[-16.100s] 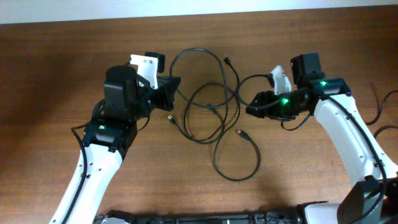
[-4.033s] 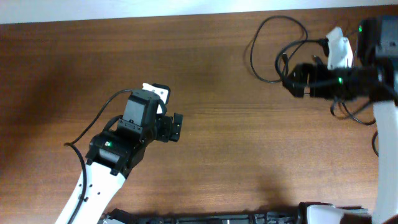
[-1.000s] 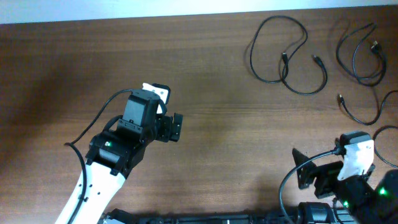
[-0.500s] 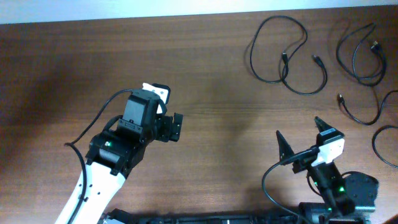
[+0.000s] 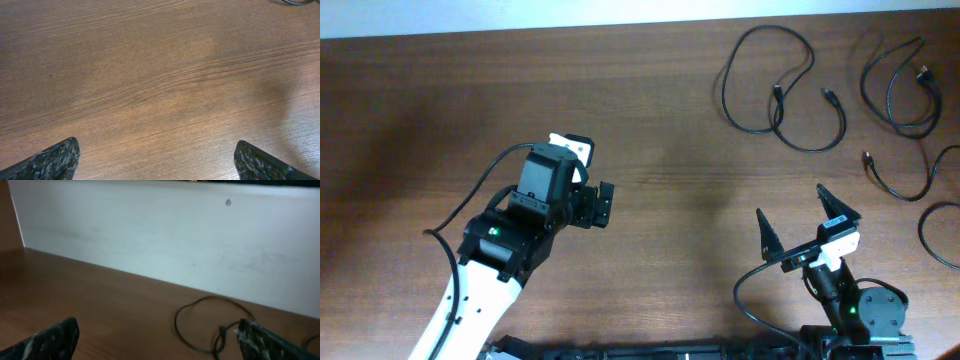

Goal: Untangle cables

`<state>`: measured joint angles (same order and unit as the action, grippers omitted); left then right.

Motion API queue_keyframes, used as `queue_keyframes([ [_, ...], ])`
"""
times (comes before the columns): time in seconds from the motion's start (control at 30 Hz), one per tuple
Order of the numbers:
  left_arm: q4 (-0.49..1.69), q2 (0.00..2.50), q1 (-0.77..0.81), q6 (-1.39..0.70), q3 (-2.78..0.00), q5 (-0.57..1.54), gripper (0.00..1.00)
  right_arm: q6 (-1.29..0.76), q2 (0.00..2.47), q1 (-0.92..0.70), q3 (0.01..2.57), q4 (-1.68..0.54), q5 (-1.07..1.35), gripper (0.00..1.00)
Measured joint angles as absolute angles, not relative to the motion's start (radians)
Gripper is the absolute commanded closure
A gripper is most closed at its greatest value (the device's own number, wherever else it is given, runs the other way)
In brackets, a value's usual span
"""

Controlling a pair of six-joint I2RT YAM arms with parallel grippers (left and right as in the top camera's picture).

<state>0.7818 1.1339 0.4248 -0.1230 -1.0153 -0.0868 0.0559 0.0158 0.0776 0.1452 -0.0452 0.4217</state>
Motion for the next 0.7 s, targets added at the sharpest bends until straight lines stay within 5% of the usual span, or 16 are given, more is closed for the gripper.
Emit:
queue_keyframes([
  [0.7,0.782,1.134,0.425,-0.123,-1.015,-0.087,0.01,0.056,0.016,0.078,0.03,0.061,0.422,0.01],
])
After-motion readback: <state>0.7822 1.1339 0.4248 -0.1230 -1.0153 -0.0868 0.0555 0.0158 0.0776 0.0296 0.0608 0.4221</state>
